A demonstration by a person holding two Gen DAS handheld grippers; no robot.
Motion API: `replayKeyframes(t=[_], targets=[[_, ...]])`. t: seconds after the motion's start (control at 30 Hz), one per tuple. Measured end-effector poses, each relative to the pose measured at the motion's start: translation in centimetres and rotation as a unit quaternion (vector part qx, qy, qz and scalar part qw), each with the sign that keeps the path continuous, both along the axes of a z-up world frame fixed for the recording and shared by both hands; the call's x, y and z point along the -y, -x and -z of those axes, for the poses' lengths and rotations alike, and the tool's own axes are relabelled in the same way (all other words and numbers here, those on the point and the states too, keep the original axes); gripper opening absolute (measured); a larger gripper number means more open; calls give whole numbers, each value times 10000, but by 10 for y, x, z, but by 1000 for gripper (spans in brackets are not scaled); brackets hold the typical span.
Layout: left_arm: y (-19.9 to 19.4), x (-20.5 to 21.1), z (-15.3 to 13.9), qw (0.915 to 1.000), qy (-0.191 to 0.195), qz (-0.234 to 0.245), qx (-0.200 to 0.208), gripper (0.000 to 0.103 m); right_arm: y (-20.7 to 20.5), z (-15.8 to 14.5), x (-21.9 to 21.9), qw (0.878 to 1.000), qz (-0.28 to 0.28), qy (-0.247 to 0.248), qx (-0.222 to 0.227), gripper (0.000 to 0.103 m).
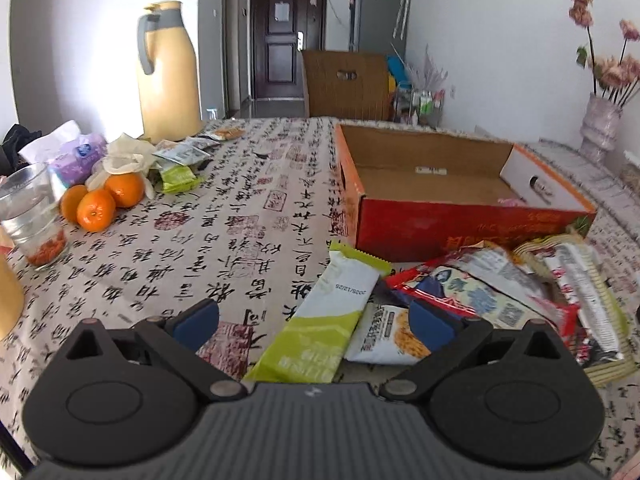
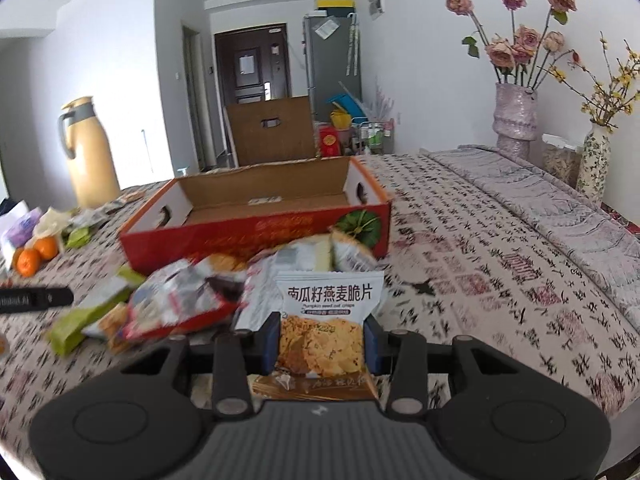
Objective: Organize snacks
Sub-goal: 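Grasp the cracker packet with the right tool while the left tool grasps the green-and-white bar, then lower both packets into the cardboard box and open both tools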
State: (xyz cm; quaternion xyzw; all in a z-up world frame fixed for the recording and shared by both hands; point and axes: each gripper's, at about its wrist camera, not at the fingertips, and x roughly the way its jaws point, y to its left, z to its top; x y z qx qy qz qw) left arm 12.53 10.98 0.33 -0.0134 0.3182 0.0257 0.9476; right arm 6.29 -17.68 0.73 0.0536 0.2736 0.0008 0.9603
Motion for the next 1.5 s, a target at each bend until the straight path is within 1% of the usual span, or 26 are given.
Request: replayKeyframes(t=[0.13,0.3,0.4,0.47,0.53,0.57,0.63,0.77,0.83,0.87,0.9,0.93,0.97,1.0,1.13,1.3,1.5], targets=[[-22,3,10,9997,-107,3,-231,102,-21,3,10,9998,164,-47,-34,40],[-41,5,20,9990,-91,-27,-434,92,-42,4,20,9996,267,-75,-35,40],[-48,5,25,9985,-34,-28,-551,91,-52,5,24,9996,268,-102,-25,40],[-51,5,27,9985,-11,-47,-552,90,-57,6,25,9996,250,-116,-31,40],[-53,2,27,9982,36,-86,-585,84,-62,8,26,9997,220,-133,-60,40],[-54,1,28,9980,64,-101,-617,78,-63,9,26,9997,205,-140,-75,40],[-56,-2,32,9974,168,-100,-688,75,-67,11,26,9997,161,-164,-112,40],[-57,-4,35,9970,181,-115,-741,66,-72,15,27,9996,88,-210,-146,40],[-57,-3,36,9973,129,-106,-717,64,-73,16,27,9996,67,-232,-156,40],[-56,-3,36,9976,130,-64,-682,60,-73,17,28,9996,55,-245,-161,40],[-56,-3,36,9978,132,-40,-655,52,-74,17,28,9995,47,-257,-168,40],[-55,-2,36,9979,127,-26,-631,49,-74,18,29,9995,38,-269,-175,40],[-54,-1,35,9980,116,-10,-626,41,-74,18,30,9994,32,-277,-181,40],[-53,0,35,9981,95,5,-616,38,-74,19,31,9994,27,-285,-187,40],[-48,7,35,9983,-64,23,-579,38,-74,20,33,9993,-7,-314,-192,40],[-42,7,30,9986,-89,-97,-513,37,-72,20,35,9993,-90,-334,-159,40],[-31,8,10,9994,-63,-232,-240,37,-72,16,40,9992,-148,-367,-60,40]])
